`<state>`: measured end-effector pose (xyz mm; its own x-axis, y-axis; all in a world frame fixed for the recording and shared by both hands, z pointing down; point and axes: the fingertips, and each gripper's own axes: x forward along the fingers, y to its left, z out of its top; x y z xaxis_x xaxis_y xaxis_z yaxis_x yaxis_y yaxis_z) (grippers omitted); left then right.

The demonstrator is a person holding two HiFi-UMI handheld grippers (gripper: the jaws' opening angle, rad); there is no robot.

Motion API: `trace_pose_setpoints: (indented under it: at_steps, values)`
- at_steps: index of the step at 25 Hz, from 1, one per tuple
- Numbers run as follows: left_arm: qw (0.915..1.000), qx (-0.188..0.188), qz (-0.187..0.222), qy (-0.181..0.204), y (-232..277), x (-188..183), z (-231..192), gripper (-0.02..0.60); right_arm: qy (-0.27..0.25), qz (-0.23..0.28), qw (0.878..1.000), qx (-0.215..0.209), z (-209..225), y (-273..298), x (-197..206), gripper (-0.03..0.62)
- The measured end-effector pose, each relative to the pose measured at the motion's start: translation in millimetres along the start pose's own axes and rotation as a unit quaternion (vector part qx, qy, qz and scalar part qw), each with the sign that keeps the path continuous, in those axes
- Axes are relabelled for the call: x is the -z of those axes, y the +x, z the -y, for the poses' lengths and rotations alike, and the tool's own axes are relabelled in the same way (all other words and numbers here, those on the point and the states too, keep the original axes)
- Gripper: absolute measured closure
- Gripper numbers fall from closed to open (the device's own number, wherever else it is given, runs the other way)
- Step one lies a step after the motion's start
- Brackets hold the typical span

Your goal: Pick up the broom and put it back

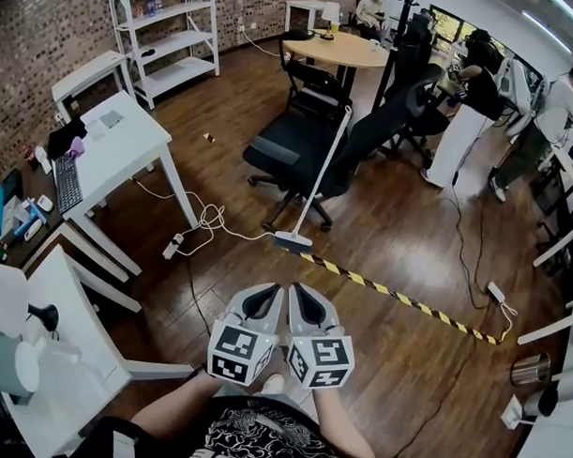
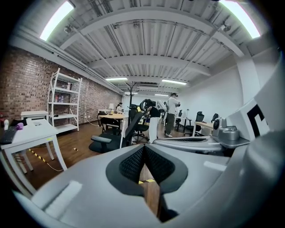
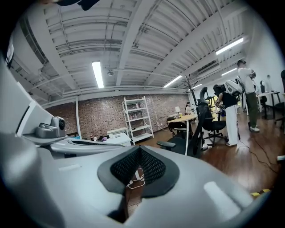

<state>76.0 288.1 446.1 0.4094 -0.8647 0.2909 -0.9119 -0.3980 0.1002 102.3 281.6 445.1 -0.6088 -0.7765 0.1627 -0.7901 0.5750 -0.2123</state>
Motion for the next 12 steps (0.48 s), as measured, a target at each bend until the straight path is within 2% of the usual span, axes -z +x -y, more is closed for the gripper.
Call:
trace_pose_setpoints:
  at_steps: [12]
  values:
    - [0.9999, 0.0, 0.002, -0.017, 58.7, -7.7, -27.6, 0.575, -0.015, -0.014, 1.0, 0.004, 38.1, 49.9, -6.6, 0.594]
